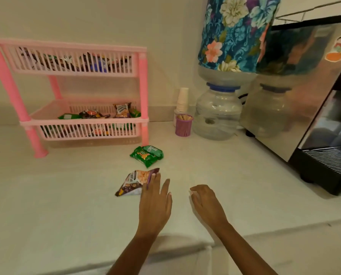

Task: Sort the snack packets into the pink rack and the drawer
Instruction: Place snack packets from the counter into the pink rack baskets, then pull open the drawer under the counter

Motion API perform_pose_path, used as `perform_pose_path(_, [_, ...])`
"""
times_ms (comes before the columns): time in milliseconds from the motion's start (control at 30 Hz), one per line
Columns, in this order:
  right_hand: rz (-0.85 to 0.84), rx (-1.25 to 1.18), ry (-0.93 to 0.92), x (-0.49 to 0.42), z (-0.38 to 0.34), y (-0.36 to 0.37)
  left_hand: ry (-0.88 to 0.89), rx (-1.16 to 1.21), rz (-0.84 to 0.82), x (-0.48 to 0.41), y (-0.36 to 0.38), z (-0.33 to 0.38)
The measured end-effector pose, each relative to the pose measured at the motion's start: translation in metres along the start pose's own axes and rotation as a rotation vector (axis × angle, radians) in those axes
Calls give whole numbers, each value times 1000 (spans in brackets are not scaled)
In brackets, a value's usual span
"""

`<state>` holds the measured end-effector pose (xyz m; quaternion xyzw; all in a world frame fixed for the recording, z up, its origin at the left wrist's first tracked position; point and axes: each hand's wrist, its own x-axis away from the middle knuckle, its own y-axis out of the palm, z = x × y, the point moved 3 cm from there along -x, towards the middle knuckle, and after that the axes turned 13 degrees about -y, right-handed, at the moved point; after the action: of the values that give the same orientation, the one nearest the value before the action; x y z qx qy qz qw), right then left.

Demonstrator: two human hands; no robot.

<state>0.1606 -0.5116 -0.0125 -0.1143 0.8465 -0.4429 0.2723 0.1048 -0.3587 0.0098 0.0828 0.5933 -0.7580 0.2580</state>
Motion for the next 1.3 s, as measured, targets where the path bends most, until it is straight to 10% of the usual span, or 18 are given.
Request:
perform_pose_path(733, [-228, 173, -165, 140, 21, -25, -255, -81, -278, 134, 9, 48])
perform_pose_path(1000, [-124, -82, 21, 200, 76, -61, -605, 591, 25, 168, 10, 93])
perform_pose_path(1167, [66, -434, 386, 196, 132, -90, -1146, 1498, -519, 155, 52, 144])
perform_pose_path(1300, [207, -953, 711, 177, 175, -108, -1350, 1762, -479, 136, 82, 181])
